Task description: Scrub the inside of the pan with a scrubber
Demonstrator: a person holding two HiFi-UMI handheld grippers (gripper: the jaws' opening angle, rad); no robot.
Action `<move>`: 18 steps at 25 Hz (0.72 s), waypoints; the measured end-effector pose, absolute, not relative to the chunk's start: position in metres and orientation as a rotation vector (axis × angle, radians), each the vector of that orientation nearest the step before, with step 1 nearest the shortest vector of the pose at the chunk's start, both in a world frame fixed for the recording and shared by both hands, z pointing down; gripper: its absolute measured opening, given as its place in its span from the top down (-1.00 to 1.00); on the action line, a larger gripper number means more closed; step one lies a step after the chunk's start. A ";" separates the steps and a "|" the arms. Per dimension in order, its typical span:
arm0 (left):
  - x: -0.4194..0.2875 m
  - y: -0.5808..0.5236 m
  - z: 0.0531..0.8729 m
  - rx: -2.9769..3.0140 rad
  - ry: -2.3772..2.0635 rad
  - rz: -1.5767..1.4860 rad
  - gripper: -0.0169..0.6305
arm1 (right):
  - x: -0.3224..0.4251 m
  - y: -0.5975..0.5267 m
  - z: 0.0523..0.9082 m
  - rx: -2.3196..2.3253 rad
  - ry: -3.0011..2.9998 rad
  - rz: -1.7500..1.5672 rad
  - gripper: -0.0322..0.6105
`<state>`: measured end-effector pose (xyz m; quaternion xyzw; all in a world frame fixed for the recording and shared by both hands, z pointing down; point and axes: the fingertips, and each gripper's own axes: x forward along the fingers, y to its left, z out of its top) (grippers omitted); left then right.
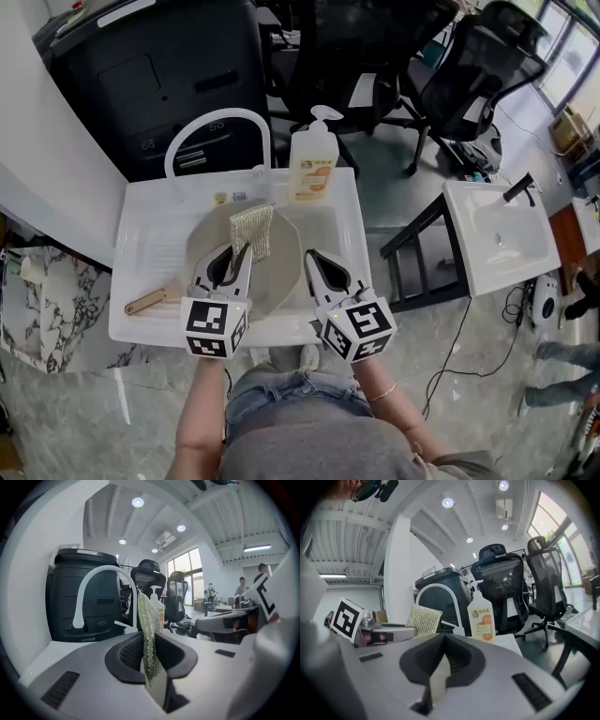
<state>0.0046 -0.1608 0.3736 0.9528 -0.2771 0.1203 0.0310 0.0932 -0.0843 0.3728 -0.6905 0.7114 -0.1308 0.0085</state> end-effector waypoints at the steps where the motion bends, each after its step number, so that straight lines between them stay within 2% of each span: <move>1: 0.004 -0.157 0.372 2.924 -0.853 0.348 0.74 | 0.093 -0.082 0.372 -2.154 2.237 -0.396 0.87; 18: -0.008 -0.111 0.358 2.868 -0.998 0.197 0.74 | 0.101 -0.053 0.353 -2.111 2.356 -0.228 0.87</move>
